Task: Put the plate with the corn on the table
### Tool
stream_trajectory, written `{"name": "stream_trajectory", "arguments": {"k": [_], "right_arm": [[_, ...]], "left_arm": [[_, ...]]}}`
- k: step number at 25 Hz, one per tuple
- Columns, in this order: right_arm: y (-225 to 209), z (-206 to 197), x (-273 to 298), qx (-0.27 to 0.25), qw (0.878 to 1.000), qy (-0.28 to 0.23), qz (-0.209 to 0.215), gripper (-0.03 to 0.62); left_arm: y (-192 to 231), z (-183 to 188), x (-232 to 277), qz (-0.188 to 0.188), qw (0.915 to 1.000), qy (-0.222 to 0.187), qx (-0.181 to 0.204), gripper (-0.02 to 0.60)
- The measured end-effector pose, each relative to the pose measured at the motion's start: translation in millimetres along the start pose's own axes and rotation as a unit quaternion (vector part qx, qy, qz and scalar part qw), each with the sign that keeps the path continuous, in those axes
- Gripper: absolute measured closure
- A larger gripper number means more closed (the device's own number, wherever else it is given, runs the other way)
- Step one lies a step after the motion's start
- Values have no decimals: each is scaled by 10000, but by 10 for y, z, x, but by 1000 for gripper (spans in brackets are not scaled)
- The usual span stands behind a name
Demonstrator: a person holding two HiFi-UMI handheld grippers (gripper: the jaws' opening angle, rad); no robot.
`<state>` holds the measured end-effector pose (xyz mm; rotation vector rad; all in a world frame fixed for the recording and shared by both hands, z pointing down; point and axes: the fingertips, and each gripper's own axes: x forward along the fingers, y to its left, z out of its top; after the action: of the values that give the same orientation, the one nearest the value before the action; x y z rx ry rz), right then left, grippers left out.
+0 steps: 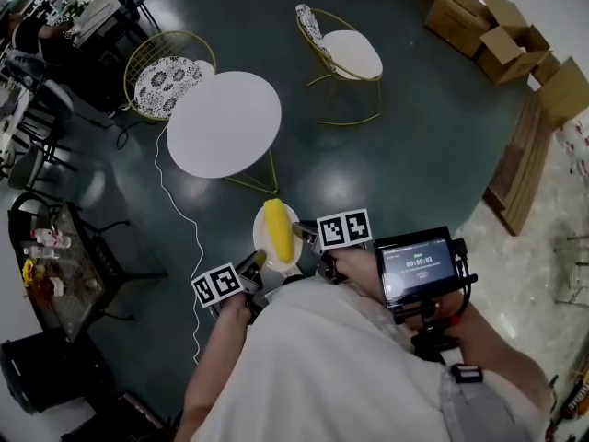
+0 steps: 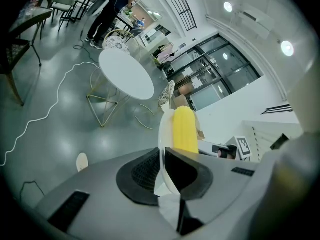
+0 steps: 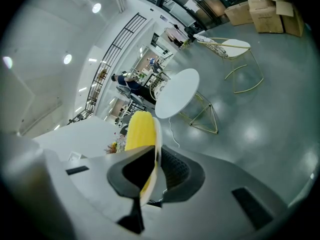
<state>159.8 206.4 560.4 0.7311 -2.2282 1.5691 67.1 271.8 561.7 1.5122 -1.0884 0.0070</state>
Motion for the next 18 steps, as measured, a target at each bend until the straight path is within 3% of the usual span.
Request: {"name": "stream_trajectory", "arguments": {"k": [18], "right_arm": [[-9, -188, -10, -80, 9994, 307, 136, 544]], "left_arm": [[52, -226, -77, 176, 9995, -178, -168, 543]]}}
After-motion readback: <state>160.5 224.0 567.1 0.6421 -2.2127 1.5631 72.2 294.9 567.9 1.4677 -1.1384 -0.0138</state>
